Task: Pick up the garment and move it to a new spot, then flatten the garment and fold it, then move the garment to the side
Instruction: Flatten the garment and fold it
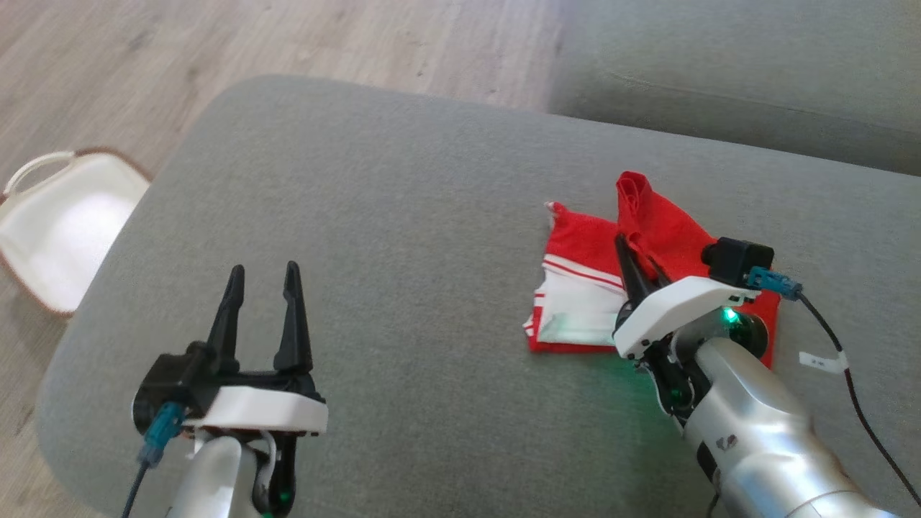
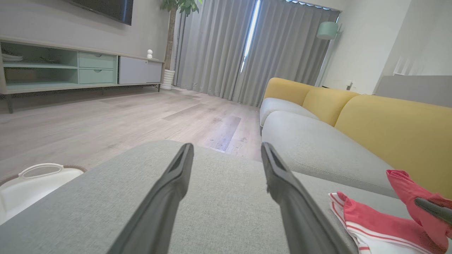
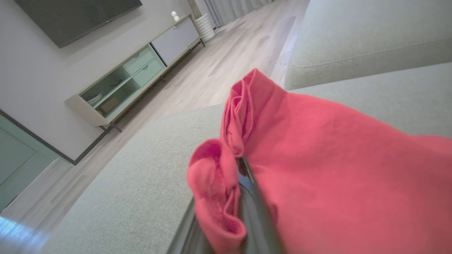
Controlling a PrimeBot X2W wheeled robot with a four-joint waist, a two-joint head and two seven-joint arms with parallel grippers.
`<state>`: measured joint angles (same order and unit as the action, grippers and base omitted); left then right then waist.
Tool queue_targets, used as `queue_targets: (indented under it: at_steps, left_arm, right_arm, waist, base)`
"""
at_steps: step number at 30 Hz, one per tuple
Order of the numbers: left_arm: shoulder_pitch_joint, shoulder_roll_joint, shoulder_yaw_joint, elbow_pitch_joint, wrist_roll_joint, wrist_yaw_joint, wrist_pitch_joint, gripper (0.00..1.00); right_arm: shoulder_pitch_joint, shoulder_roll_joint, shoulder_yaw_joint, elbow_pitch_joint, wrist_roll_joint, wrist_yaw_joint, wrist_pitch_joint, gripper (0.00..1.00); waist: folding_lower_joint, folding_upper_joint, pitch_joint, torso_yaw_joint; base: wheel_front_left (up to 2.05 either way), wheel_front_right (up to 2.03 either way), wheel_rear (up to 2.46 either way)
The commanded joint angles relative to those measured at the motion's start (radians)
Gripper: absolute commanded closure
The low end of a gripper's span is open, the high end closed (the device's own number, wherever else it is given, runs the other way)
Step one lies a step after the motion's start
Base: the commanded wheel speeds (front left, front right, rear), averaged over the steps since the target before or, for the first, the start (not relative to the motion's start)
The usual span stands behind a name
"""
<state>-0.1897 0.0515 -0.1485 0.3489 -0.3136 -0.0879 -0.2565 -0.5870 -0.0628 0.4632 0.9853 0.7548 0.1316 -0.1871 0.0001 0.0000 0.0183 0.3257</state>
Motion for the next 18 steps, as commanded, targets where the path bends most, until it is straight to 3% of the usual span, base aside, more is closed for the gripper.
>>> queue_targets:
  at_steps: [1, 9, 10, 11, 18]
  left_arm:
    - [-0.056, 0.01, 0.02, -0.029, -0.001, 0.003, -0.003, 0.0]
    - [-0.067, 0.007, 0.002, -0.015, -0.01, 0.005, -0.004, 0.0]
    - [-0.068, 0.007, 0.002, -0.014, -0.011, 0.005, -0.004, 0.0]
    - [-0.069, 0.007, 0.001, -0.013, -0.011, 0.005, -0.004, 0.0]
    - [-0.071, 0.01, 0.001, -0.005, -0.019, 0.004, -0.004, 0.0]
  right_arm:
    - [-0.049, 0.012, 0.029, -0.016, 0.014, -0.001, -0.02, 1.0]
    - [-0.056, 0.013, 0.126, 0.086, 0.086, -0.001, -0.042, 1.0]
    - [-0.051, 0.013, 0.148, 0.087, 0.1, -0.001, -0.028, 0.15]
    - [-0.04, 0.013, 0.172, 0.068, 0.127, -0.001, -0.008, 0.0]
    - [-0.013, 0.013, 0.321, -0.083, 0.283, -0.001, -0.011, 0.0]
  waist:
    - [-0.0001, 0.0, 0.019, 0.027]
    - [-0.0001, 0.0, 0.043, 0.073]
    - [-0.0001, 0.0, 0.044, 0.075]
    - [-0.0001, 0.0, 0.046, 0.077]
    - [-0.0001, 0.0, 0.037, 0.052]
  base:
    - [0.0, 0.0, 0.0]
    - [0.0, 0.0, 0.0]
    - [0.0, 0.0, 0.0]
    - [0.0, 0.0, 0.0]
    - [0.0, 0.0, 0.0]
